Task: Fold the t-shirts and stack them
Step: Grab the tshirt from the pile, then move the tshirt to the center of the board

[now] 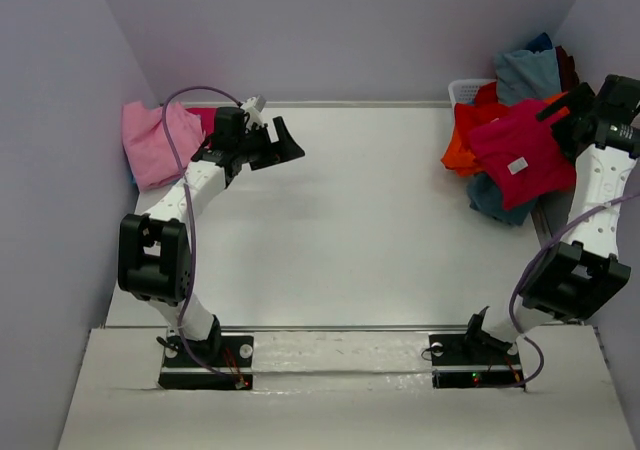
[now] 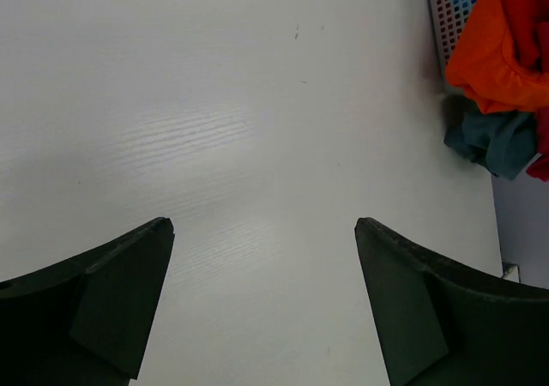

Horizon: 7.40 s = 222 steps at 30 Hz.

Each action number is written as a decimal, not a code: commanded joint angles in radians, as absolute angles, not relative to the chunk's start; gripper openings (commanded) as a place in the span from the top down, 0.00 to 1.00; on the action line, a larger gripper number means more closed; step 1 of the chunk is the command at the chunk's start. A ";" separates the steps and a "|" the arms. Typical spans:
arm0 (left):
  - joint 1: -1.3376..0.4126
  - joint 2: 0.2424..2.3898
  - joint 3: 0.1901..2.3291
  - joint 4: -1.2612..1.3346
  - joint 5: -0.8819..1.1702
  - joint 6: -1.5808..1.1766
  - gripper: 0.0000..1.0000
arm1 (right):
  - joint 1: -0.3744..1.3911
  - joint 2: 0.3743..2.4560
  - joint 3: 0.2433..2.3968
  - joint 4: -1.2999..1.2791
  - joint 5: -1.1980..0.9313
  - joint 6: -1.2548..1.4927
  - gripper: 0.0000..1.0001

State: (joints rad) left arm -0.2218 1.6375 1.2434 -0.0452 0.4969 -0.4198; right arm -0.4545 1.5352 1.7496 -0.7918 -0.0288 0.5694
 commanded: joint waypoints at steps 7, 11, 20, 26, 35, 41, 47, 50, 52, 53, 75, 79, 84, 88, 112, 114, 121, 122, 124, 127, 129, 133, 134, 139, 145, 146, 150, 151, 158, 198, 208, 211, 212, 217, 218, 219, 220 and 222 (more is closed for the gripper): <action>-0.225 1.612 1.281 -0.038 0.500 -0.410 0.01 | -0.382 1.607 1.615 -0.732 -0.181 0.499 0.00; -0.225 1.611 1.278 -0.041 0.495 -0.405 0.01 | -0.359 1.664 1.677 -0.765 -0.202 0.482 0.00; -0.225 1.612 1.278 -0.055 0.488 -0.385 0.01 | -0.350 1.710 1.744 -0.769 -0.235 0.497 0.56; -0.225 1.620 1.284 -0.058 0.491 -0.383 0.01 | -0.321 1.703 1.756 -0.793 -0.215 0.485 0.93; -0.225 1.628 1.287 -0.057 0.495 -0.387 0.01 | -0.246 1.614 1.781 -0.844 -0.235 0.456 0.93; -0.235 1.635 1.290 -0.054 0.497 -0.394 0.01 | -0.225 1.580 2.057 -0.937 -0.352 0.442 0.93; -0.255 1.649 1.293 -0.054 0.489 -0.394 0.01 | -0.062 1.621 2.267 -1.075 -0.472 0.374 0.93; -0.255 1.646 1.292 -0.058 0.473 -0.393 0.01 | -0.003 1.592 2.208 -1.056 -0.488 0.367 0.93; -0.255 1.629 1.279 -0.042 0.456 -0.396 0.01 | 0.076 1.566 2.145 -1.003 -0.521 0.347 0.93; -0.255 1.612 1.275 -0.034 0.450 -0.399 0.01 | 0.101 1.566 2.140 -1.002 -0.519 0.336 0.93; -0.275 1.284 1.227 0.055 0.206 -0.437 0.01 | 0.586 1.707 2.291 -1.100 -0.333 0.215 0.93; -0.275 1.175 1.243 0.066 0.068 -0.426 0.01 | 0.663 1.755 2.466 -1.184 -0.275 0.196 0.93; -0.275 1.028 1.220 0.100 -0.035 -0.416 0.01 | 0.767 1.727 2.465 -1.192 -0.227 0.176 0.93; -0.275 0.967 1.203 0.104 -0.072 -0.400 0.01 | 0.862 1.678 2.405 -1.146 -0.238 0.111 0.93; -0.275 0.977 1.146 0.086 -0.078 -0.364 0.01 | 0.709 1.723 2.206 -1.006 0.163 0.248 0.00; -0.275 0.976 1.149 0.081 -0.078 -0.361 0.01 | 0.709 1.721 2.195 -0.988 0.157 0.253 0.00; -0.275 1.015 1.138 0.061 0.029 -0.408 0.01 | 0.709 1.761 2.165 -1.029 0.153 0.293 0.00; -0.275 1.017 1.132 0.046 0.064 -0.420 0.01 | 0.709 1.758 2.136 -1.016 0.149 0.311 0.00; -0.275 1.017 1.085 0.026 0.109 -0.462 0.01 | 0.709 1.738 2.016 -0.962 0.114 0.328 0.00; -0.284 1.014 0.981 0.011 0.155 -0.538 0.01 | 0.709 1.707 1.841 -0.905 0.097 0.370 0.00; -0.284 1.014 0.889 0.017 0.221 -0.577 0.01 | 0.709 1.704 1.769 -0.853 0.065 0.396 0.00; -0.295 0.986 0.729 0.069 0.293 -0.661 0.01 | 0.709 1.698 1.594 -0.747 0.008 0.442 0.06; -0.305 0.979 0.709 0.087 0.293 -0.684 0.01 | 0.709 1.694 1.535 -0.709 0.009 0.458 0.15; -0.383 0.974 0.646 0.106 0.270 -0.703 0.01 | 0.709 1.704 1.437 -0.654 0.011 0.505 0.62; -0.405 0.989 0.649 0.117 0.264 -0.700 0.01 | 0.709 1.723 1.356 -0.632 0.046 0.537 0.48; -0.405 0.992 0.653 0.115 0.262 -0.696 0.01 | 0.709 1.723 1.347 -0.621 0.040 0.546 0.45; -0.414 1.005 0.676 0.103 0.261 -0.681 0.01 | 0.709 1.712 1.287 -0.551 -0.086 0.568 0.45; -0.414 1.005 0.676 0.103 0.261 -0.680 0.01 | 0.739 1.713 1.266 -0.536 -0.087 0.578 0.46; -0.423 1.031 0.644 0.147 0.268 -0.695 0.01 | 0.796 1.813 1.267 -0.548 -0.019 0.594 0.48; -0.655 1.169 0.600 0.239 0.261 -0.769 0.01 | 0.586 1.861 1.318 -0.514 0.083 0.577 0.46; -0.655 1.169 0.600 0.241 0.262 -0.764 0.01 | 0.577 1.907 1.348 -0.492 0.074 0.580 0.75; -0.655 1.169 0.595 0.241 0.261 -0.762 0.01 | 0.577 1.922 1.364 -0.497 0.061 0.575 0.85; -0.655 1.169 0.595 0.242 0.261 -0.762 0.01 | 0.577 1.922 1.371 -0.499 0.060 0.575 0.93; -0.655 1.164 0.601 0.235 0.249 -0.753 0.01 | 0.577 1.901 1.430 -0.543 0.055 0.558 0.93; -0.655 1.164 0.606 0.235 0.244 -0.752 0.01 | 0.577 1.896 1.448 -0.557 0.061 0.543 0.93; -0.655 1.166 0.607 0.235 0.238 -0.747 0.01 | 0.577 1.882 1.488 -0.589 0.064 0.528 0.93; -0.655 1.167 0.610 0.235 0.236 -0.746 0.01 | 0.577 1.872 1.506 -0.606 0.077 0.520 0.93; -0.655 1.169 0.609 0.238 0.222 -0.741 0.01 | 0.577 1.820 1.551 -0.638 0.081 0.502 0.93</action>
